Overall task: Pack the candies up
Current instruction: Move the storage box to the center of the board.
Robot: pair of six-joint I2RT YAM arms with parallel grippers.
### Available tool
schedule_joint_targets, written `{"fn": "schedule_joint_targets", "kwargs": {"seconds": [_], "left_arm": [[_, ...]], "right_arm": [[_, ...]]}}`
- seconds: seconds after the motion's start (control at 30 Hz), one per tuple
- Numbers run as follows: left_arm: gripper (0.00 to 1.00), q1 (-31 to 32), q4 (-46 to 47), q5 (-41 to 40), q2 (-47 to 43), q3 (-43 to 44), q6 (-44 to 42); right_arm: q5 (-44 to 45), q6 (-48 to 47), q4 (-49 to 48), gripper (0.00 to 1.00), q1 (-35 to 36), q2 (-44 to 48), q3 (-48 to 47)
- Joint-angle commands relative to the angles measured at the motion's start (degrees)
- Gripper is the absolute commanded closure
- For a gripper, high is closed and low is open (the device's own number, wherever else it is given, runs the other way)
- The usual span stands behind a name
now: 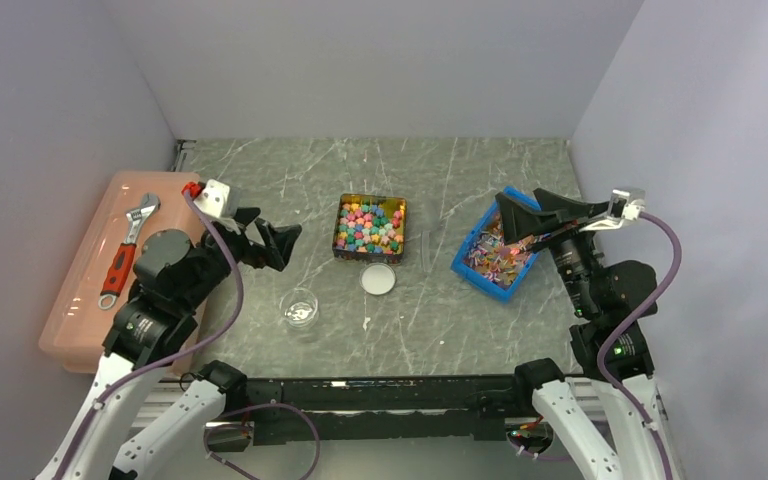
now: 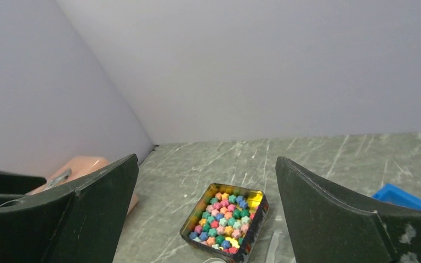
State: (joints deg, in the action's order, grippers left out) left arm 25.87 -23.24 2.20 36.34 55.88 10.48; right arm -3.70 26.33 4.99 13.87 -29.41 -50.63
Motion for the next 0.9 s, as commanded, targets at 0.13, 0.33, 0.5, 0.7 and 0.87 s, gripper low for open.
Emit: {"fn": "schedule_joint_targets", "kwargs": {"seconds": [0.13, 0.33, 0.5, 0.7, 0.87], "left_arm": [[0.01, 0.1, -10.3, 6.7, 5.9, 12.3, 2.6], [0.01, 0.1, -14.4, 4.5, 9.5, 15.9, 3.1], [0.01, 0.1, -16.4, 2.1, 11.6, 17.6, 3.6], [0.01, 0.1, -17.3, -0.6, 12.2, 17.1, 3.7], [0.01, 0.1, -18.5, -2.0, 12.5, 16.2, 3.5]], "right_arm": [[-9.1, -3.7, 3.3, 0.01, 0.2, -5.6, -4.7], [-8.9, -3.8, 6.6, 0.01, 1.6, -10.7, -7.1], [-1.1, -5.5, 9.0, 0.03, 9.5, -15.3, -9.1], [15.6, -8.6, 12.3, 0.03, 23.6, -23.0, -13.5], [24.8, -10.0, 16.4, 0.01, 31.7, -31.1, -19.3]]}}
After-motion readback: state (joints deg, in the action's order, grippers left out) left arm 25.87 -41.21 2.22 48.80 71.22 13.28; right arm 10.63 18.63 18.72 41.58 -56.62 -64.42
